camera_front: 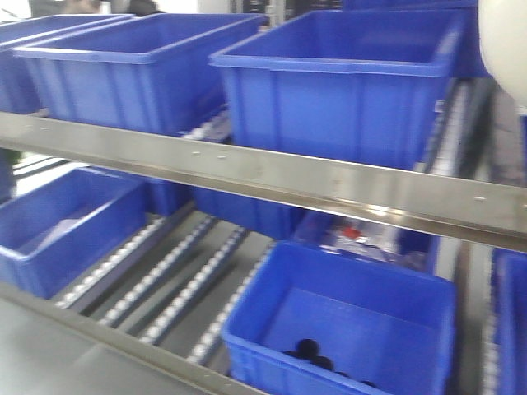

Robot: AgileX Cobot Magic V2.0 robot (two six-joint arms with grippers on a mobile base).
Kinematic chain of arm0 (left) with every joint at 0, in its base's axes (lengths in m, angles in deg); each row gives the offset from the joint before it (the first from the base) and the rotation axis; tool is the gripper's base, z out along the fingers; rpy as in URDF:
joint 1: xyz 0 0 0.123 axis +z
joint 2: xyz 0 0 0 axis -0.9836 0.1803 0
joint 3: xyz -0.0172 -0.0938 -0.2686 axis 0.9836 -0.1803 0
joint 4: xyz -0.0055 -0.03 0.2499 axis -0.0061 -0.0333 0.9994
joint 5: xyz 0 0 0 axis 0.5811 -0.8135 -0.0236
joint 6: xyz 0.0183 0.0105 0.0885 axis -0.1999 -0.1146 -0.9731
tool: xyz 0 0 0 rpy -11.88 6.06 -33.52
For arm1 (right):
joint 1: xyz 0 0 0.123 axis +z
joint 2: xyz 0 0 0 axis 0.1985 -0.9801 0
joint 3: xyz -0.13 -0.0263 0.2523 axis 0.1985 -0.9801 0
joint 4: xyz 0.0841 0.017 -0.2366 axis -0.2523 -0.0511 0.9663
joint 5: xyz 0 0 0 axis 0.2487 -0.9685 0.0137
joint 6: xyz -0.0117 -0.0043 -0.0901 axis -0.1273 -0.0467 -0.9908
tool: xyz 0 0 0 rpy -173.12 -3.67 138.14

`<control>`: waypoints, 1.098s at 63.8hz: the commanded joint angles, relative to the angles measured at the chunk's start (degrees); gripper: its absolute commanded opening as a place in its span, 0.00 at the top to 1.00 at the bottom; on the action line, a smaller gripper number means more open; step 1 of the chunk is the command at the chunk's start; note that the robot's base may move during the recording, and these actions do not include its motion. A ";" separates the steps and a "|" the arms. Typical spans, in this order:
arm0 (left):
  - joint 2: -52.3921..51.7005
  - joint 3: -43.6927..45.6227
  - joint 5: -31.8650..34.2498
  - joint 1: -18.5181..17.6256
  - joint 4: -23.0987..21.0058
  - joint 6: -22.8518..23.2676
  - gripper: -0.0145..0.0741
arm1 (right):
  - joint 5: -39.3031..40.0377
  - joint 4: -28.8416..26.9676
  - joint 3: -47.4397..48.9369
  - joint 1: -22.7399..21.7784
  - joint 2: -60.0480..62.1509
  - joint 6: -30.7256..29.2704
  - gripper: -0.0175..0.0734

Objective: Move white bin to right shelf second layer
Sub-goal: 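Turn and drive the base up to the blue-bin roller shelf, then approach the shelf's second layer, holding the white bin above it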

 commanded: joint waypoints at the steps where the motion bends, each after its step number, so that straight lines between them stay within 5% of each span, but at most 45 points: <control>1: -0.10 -2.11 4.93 -0.32 -0.06 0.42 0.74 | 5.31 0.02 1.71 -0.43 -0.12 0.14 0.75; 70: -0.10 -2.11 4.93 -0.32 -0.06 0.42 0.74 | 5.31 0.02 1.71 -0.43 -0.12 0.14 0.75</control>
